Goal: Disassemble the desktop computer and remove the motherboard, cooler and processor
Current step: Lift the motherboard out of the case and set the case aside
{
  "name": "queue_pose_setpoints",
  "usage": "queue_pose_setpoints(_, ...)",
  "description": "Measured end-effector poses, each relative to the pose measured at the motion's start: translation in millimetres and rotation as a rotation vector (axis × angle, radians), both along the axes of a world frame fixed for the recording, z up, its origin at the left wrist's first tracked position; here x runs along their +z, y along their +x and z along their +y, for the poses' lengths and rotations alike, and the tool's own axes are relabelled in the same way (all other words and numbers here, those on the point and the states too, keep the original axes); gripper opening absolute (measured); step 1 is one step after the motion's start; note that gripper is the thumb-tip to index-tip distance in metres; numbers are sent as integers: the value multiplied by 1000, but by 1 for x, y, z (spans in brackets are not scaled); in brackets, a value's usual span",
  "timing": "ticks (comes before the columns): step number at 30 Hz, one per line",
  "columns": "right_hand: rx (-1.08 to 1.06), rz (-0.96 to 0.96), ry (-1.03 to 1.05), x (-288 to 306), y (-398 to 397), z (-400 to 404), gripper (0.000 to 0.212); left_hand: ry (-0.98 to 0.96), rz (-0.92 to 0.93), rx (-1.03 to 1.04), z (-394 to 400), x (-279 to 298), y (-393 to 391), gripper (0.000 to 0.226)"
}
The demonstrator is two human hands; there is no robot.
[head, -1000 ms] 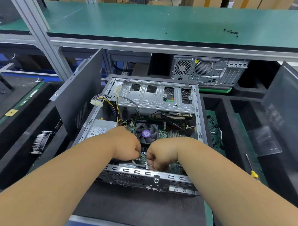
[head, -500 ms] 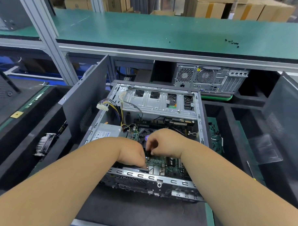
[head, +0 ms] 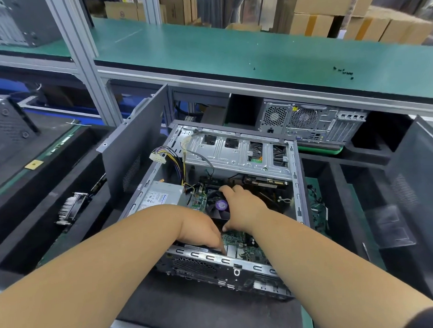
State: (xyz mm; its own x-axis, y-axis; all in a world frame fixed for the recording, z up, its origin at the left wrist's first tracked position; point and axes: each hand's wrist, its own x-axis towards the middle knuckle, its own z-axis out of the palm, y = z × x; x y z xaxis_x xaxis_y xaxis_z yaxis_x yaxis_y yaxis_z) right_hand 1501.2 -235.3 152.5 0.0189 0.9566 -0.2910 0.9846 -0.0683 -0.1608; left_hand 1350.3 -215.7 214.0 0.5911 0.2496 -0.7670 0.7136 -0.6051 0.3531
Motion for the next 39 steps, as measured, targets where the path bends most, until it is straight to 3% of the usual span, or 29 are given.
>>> queue_pose_setpoints(6,10,63,49,-3,5,2,97,131,8,-29,0,-3,0,36)
queue_pose_setpoints(11,50,17,44,-4,7,5,88,427,-7,-61,1,-11,-3,21)
queue_pose_setpoints(22,22,100,34,8,19,10,74,552,199,-103,-3,-12,11,27)
queue_pose_setpoints(25,3,141,63,11,23,11,65,706,80,-186,-1,-9,6,21)
queue_pose_setpoints(30,-7,177,72,13,26,10,59,794,-49,-396,14,-11,-10,37)
queue_pose_setpoints(39,-39,113,68,27,18,-2,55,752,-273,-274,20,-17,-31,18)
